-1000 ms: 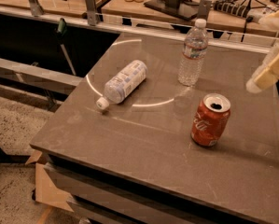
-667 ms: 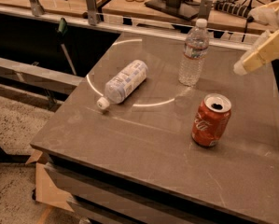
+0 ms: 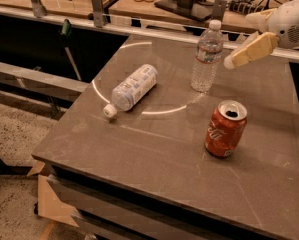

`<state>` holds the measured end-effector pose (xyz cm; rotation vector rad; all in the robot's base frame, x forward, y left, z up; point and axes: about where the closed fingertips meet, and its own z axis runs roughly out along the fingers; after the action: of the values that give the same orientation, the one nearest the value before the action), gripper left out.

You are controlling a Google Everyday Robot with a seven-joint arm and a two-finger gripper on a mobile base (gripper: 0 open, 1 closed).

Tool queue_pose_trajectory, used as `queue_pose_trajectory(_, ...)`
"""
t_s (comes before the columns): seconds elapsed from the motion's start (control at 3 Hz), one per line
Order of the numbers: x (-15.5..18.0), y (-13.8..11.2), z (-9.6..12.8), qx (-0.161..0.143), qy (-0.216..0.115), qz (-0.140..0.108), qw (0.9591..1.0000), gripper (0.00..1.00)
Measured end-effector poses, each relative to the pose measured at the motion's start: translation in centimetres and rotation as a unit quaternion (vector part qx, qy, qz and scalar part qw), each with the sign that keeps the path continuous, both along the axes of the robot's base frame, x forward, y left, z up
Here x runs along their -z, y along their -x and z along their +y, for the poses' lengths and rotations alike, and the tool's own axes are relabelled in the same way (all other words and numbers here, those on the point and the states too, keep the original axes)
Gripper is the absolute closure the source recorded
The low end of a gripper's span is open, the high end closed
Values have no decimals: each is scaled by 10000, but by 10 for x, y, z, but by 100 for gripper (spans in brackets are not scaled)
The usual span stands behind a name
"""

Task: Pick water bottle

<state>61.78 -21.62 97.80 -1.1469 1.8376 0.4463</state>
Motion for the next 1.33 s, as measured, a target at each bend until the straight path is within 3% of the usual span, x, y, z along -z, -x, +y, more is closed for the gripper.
queue_pose_trajectory(0.33,18,-20,2,-30,-194,88,9998,0)
queue_pose_trajectory(0.67,39,-36,11,-241,-374,243,9987,14)
queue_pose_trajectory(1.33,56,-26,38,-903,-263,395,9948,57)
